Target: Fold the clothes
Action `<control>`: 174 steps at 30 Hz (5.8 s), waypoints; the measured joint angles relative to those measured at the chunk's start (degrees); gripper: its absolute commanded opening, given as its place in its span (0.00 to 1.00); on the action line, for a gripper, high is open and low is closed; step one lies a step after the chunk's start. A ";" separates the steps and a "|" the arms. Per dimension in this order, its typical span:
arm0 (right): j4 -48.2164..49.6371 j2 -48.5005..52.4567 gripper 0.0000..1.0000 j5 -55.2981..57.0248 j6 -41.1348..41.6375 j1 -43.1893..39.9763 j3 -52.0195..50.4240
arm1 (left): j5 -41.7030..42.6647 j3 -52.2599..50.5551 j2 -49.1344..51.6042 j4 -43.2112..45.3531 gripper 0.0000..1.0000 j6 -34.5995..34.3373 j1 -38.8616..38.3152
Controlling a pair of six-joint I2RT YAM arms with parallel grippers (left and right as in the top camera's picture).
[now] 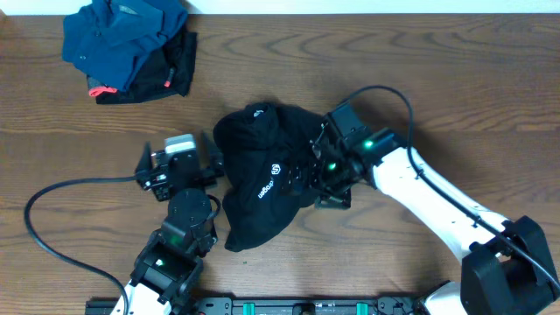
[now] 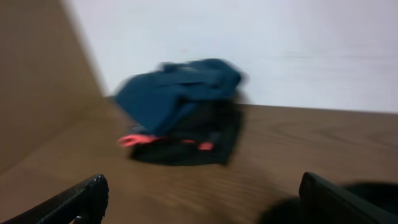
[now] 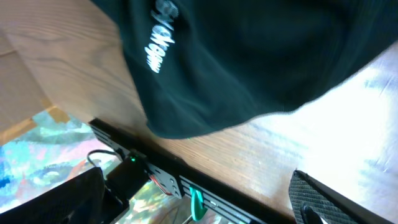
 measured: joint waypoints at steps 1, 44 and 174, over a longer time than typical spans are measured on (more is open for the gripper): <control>1.01 -0.02 0.91 0.26 1.44 0.79 -1.11 | -1.68 0.00 0.00 0.00 0.98 -0.33 0.00; 31.71 0.76 0.01 7.69 3.85 5.18 -11.34 | -0.20 0.00 -0.02 -5.75 0.98 -2.19 0.00; -5.92 24.24 0.01 22.01 -55.49 0.07 28.55 | -2.23 0.02 21.53 3.48 1.00 -4.37 3.58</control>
